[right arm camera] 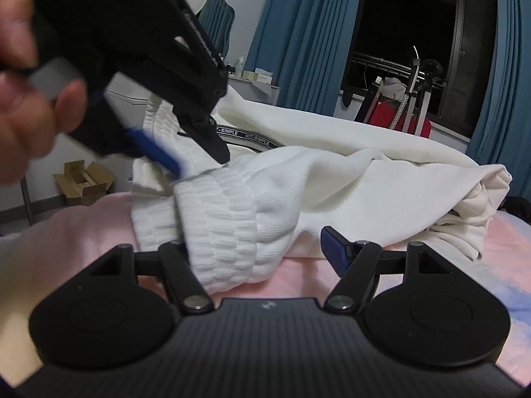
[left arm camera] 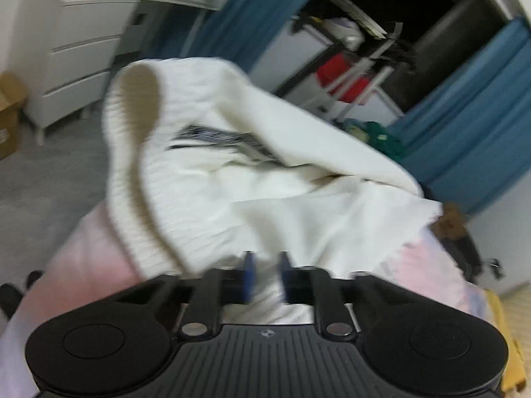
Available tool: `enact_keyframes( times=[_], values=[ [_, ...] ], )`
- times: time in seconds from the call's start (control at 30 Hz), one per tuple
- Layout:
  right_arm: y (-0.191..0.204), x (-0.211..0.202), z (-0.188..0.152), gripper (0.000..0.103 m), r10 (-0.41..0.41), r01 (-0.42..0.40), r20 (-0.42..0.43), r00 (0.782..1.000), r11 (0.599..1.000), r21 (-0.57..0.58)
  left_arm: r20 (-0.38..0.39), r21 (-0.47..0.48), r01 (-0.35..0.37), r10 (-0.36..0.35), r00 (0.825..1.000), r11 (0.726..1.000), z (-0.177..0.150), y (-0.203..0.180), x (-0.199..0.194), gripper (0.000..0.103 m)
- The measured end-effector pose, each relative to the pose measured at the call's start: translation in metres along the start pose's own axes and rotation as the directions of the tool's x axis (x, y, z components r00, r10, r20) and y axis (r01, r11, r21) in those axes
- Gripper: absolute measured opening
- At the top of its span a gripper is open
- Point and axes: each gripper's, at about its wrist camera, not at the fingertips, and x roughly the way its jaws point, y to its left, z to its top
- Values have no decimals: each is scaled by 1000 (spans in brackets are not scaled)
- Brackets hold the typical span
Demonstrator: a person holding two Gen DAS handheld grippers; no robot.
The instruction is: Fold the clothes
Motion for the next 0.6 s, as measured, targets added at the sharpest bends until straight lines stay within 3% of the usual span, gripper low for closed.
enact_keyframes(
  times=[0.1, 0.27, 0.3, 0.37, 0.47, 0.6],
  values=[
    [-3, 3, 1, 80, -22, 22, 0, 1000, 1000, 21, 0, 39, 81, -81, 997, 996, 5, -15, -2, 2],
    [1, -3, -3, 80, -45, 45, 26, 999, 999, 21, -16, 110, 65, -64, 998, 992, 6, -25, -14, 5],
    [2, -5, -4, 80, -46, 45, 28, 999, 999, 18, -23, 91, 50, -48, 999, 995, 4, -20, -15, 7],
    [4, -7, -8, 80, -41, 41, 15, 999, 999, 27, -42, 35, 38, -36, 998, 999, -3, -5, -21, 24],
    [0, -2, -12, 80, -24, 25, -8, 1000, 998, 59, -46, -86, 28, -32, 998, 996, -6, 25, -29, 40],
    [-3, -1, -14, 80, -14, 15, -16, 1000, 996, 84, -73, -225, 60, -78, 994, 972, -7, 51, -17, 44]
  ],
)
